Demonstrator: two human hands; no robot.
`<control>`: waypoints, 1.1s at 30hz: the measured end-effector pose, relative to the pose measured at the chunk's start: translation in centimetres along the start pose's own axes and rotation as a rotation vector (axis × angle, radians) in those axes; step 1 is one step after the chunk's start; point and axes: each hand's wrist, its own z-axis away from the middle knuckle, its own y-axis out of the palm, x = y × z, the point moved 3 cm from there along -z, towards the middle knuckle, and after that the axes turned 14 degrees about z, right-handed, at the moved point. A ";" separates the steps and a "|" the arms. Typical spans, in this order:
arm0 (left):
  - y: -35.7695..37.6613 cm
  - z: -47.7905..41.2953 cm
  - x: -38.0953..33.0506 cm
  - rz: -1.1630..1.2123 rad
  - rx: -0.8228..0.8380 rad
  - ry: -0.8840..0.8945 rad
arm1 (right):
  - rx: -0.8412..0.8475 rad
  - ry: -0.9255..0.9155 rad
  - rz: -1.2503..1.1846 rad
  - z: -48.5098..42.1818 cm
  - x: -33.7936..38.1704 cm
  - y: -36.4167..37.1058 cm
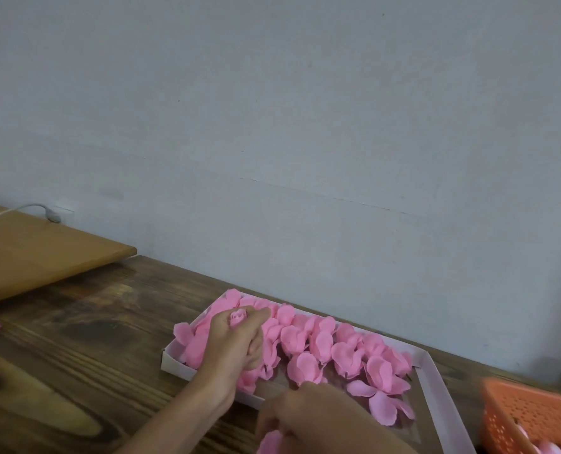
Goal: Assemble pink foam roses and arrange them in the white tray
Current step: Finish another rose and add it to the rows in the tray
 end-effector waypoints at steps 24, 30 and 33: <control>0.9 0.2 -1.4 0.308 0.086 0.009 | -0.543 0.418 -1.213 -0.5 -4.3 -0.3; 1.5 0.8 -1.3 0.142 0.070 0.002 | -0.615 0.483 -1.046 -0.6 -3.9 -0.2; 1.8 1.2 -1.0 0.132 0.088 -0.026 | -0.556 0.447 -1.118 -0.7 -3.5 0.2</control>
